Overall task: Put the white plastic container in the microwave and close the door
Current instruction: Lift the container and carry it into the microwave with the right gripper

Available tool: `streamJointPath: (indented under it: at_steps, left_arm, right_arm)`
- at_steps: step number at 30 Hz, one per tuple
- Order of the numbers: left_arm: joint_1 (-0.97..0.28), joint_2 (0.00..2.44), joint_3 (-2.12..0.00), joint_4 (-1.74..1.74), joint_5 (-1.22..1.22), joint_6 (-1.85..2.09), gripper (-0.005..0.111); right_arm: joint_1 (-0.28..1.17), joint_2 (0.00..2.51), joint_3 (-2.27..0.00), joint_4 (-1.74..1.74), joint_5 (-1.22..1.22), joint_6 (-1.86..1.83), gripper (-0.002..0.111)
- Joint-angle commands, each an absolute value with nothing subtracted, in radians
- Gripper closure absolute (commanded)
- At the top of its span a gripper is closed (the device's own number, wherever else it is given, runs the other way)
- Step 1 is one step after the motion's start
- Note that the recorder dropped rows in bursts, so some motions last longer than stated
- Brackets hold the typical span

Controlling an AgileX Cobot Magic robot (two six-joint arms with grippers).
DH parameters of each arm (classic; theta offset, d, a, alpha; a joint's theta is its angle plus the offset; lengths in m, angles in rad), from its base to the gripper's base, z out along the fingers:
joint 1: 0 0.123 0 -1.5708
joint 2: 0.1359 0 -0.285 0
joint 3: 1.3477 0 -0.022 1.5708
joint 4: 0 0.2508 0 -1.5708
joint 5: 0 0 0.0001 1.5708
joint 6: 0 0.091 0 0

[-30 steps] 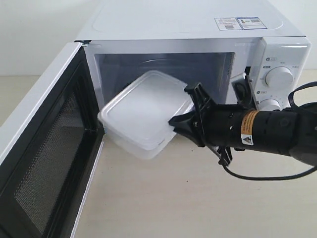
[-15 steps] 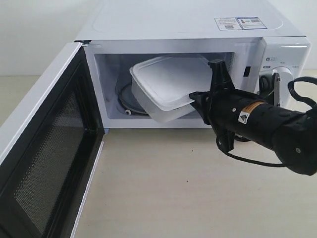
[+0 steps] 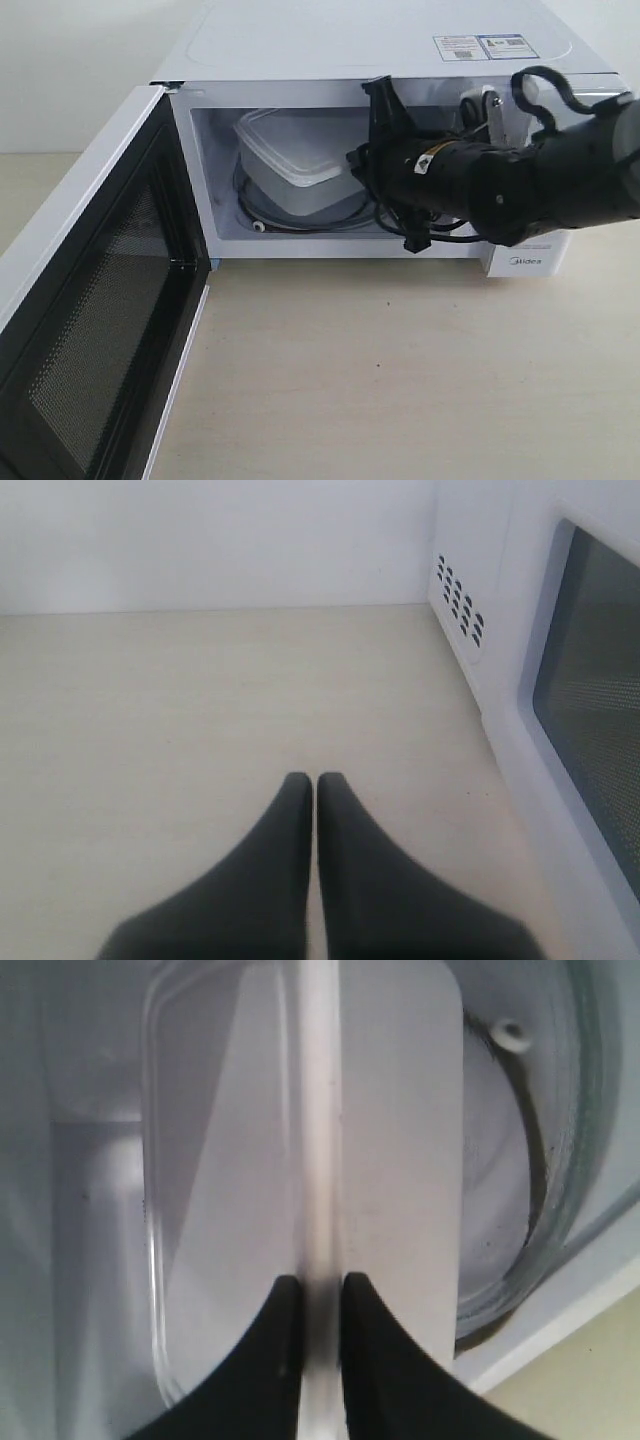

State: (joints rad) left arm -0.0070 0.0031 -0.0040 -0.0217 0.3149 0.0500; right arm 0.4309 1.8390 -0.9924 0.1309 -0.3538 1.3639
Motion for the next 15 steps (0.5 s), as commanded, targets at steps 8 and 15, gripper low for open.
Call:
streamJointPath:
  at_steps: [8,15]
  left_arm:
    - [-0.010,0.000,0.000,-0.027,0.311,0.053,0.102]
    - [-0.010,0.000,0.000,-0.027,0.311,0.053,0.102]
  right_arm:
    - [0.441,1.968,-1.107,0.152,-0.427,1.330,0.108]
    - [0.439,1.968,-1.109,0.152,-0.443,1.321,0.108]
